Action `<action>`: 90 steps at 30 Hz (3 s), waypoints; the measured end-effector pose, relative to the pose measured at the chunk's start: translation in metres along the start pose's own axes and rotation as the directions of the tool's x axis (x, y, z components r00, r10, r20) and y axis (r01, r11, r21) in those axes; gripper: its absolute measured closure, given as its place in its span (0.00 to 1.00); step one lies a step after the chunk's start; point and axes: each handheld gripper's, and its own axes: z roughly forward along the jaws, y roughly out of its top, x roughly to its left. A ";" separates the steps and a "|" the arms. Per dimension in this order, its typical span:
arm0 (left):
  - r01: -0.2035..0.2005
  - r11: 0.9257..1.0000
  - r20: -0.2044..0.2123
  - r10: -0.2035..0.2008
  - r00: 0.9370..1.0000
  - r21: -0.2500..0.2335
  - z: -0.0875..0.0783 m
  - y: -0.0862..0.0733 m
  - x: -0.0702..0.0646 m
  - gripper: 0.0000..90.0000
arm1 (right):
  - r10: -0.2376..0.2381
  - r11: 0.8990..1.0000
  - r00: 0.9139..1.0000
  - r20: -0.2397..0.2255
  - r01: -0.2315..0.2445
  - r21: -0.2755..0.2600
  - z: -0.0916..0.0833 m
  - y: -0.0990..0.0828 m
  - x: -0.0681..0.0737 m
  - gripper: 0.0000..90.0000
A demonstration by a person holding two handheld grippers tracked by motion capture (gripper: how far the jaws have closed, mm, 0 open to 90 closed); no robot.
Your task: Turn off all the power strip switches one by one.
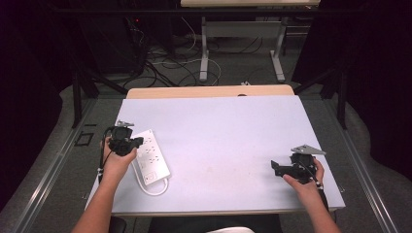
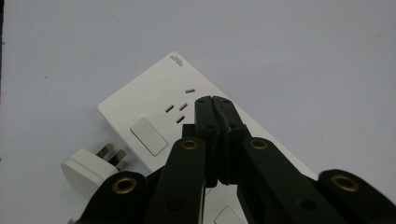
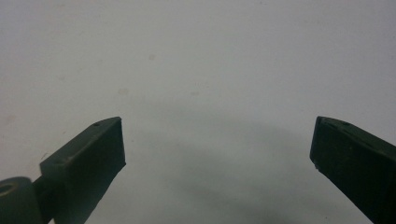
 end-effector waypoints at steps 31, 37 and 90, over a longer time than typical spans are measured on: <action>0.039 0.996 0.004 -0.039 0.999 0.079 0.014 -0.021 0.020 1.00 | -0.007 1.000 1.000 -0.008 0.007 0.005 -0.001 0.001 -0.001 0.04; 0.043 0.995 0.008 -0.044 0.999 0.089 0.016 -0.023 0.020 1.00 | -0.007 1.000 1.000 -0.009 0.007 0.005 -0.001 0.001 -0.002 0.04; 0.040 0.994 -0.020 -0.038 0.999 0.102 0.022 -0.025 0.021 1.00 | -0.014 1.000 1.000 -0.013 0.014 0.011 -0.001 0.001 -0.001 0.04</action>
